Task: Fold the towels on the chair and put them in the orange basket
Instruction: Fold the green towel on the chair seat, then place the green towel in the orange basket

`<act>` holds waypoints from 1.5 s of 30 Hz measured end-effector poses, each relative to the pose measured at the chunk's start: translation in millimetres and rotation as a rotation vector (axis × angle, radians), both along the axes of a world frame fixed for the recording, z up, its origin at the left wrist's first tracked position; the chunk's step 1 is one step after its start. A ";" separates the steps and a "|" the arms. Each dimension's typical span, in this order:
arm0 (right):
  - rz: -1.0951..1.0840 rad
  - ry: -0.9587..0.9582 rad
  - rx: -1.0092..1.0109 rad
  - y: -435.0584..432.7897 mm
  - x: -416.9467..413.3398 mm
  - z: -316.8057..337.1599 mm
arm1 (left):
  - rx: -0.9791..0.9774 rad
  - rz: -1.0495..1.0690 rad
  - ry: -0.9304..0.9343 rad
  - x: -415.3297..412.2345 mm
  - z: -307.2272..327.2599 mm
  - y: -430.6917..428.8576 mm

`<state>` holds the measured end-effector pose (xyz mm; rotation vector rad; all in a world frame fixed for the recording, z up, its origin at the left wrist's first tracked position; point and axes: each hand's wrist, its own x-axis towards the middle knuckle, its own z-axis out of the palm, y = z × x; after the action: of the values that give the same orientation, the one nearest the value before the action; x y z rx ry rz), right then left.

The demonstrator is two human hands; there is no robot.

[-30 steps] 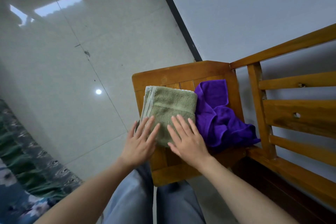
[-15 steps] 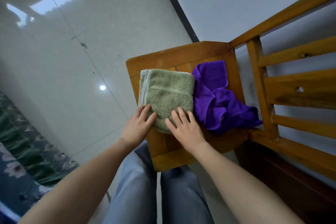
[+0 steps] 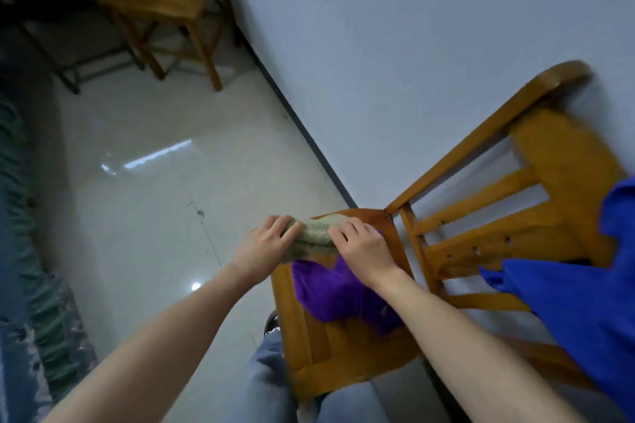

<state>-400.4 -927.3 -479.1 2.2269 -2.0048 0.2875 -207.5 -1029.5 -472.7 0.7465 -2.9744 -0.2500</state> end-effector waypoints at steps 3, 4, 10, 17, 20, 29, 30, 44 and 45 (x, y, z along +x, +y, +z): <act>0.074 0.064 -0.171 -21.3 -16.5 55.3 | -0.135 -0.003 0.108 -6.8 54.2 -13.3; 0.102 0.082 -0.223 -29.1 -19.8 72.8 | -0.181 0.005 0.141 -7.4 72.3 -17.1; 0.282 0.143 -0.455 -64.2 -13.2 180.1 | -0.455 0.088 0.259 13.9 181.3 -26.6; 0.527 0.187 -0.720 -108.1 51.2 266.3 | -0.670 0.294 0.180 96.3 268.8 -12.0; 0.645 0.196 -0.766 -119.0 97.3 289.9 | -0.801 0.391 0.163 142.8 287.8 -0.2; 0.936 0.140 -0.857 -119.8 279.2 330.8 | -0.984 0.664 0.103 310.0 323.1 63.8; 0.959 0.120 -0.869 -115.8 302.1 332.5 | -0.991 0.690 0.087 331.0 324.1 72.3; 1.202 -0.016 -0.846 -75.2 525.3 331.3 | -0.920 0.960 -0.087 520.2 325.0 166.0; 1.206 -0.006 -0.836 -75.9 529.5 331.7 | -0.927 0.960 -0.082 524.3 323.8 165.2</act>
<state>129.1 -1003.1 -147.4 2.3869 -0.1373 0.9738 316.8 -864.3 -148.8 1.7720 -1.9956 1.0910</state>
